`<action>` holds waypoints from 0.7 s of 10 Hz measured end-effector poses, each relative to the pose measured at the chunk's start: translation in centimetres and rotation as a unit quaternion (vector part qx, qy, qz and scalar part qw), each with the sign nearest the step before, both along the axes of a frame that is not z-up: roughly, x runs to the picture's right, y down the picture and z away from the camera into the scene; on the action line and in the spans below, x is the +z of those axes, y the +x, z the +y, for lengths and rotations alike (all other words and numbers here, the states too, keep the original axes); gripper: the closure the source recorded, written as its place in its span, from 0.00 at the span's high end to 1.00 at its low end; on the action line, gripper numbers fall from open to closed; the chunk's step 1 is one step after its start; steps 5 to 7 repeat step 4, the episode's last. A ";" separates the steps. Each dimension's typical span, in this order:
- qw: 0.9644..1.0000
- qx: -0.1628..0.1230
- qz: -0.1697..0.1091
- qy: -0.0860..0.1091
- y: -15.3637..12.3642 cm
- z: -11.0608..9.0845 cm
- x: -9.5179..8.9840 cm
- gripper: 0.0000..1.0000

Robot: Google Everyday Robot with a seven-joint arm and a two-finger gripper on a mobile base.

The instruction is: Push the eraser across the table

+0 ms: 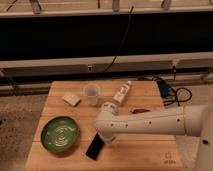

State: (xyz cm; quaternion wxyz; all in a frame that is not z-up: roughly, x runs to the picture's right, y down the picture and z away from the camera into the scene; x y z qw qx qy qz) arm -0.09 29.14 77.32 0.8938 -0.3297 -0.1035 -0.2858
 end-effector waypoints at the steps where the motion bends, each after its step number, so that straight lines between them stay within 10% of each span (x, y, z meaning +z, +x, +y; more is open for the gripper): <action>1: 1.000 -0.005 -0.006 0.001 -0.9 0.0 0.1 0.02; 7: 1.000 -0.020 -0.019 0.005 -2.1 0.0 0.2 0.02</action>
